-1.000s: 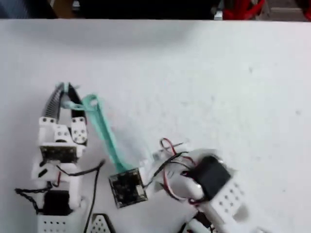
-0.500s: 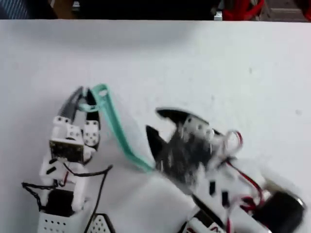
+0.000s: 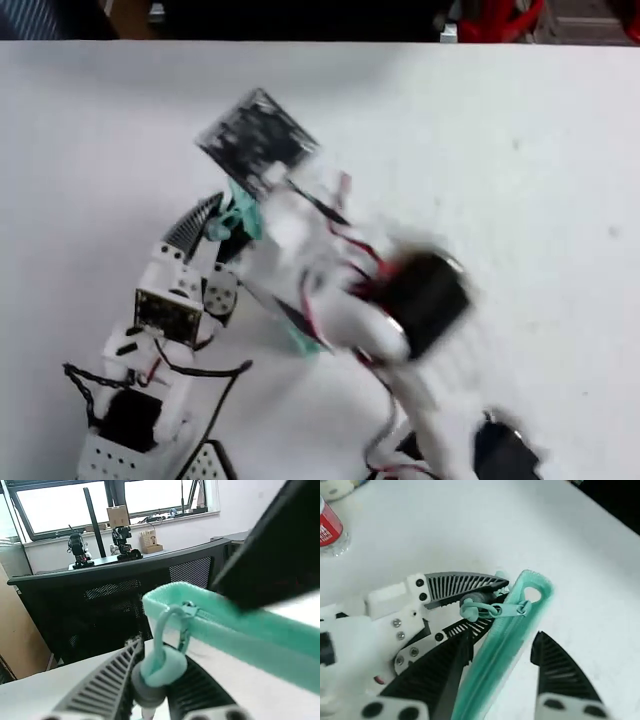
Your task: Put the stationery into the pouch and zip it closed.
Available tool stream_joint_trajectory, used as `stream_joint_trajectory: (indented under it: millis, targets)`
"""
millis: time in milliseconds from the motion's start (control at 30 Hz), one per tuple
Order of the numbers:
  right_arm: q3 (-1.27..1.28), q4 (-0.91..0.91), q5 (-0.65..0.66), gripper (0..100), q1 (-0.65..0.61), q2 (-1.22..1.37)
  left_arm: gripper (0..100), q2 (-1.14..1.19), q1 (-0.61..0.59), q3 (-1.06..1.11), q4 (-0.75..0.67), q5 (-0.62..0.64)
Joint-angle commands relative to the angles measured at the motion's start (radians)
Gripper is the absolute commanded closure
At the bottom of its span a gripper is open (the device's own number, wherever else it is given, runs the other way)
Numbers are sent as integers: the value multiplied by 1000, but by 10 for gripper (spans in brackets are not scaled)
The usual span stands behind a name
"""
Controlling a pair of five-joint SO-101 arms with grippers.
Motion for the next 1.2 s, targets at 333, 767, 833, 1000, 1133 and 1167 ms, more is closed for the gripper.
stream_joint_trajectory:
  millis: [333, 767, 833, 1000, 1133, 1167]
  targets:
    - [101, -1, -3, 847, 47, 48, 958, -8, 1, -8, 18, 9]
    - [176, -254, -11, 978, 533, 105, 734, -10, -220, -98, 224, 273]
    - [199, -274, -6, 978, 595, 133, 736, -10, -222, -87, 221, 273]
    - [275, -300, 40, 978, 794, 185, 739, -10, -223, -20, 157, 269]
    - [427, -302, 245, 978, 881, 202, 772, -10, -222, 29, 95, 267]
    - [476, -303, 285, 978, 886, 202, 772, -10, -217, 41, 78, 267]
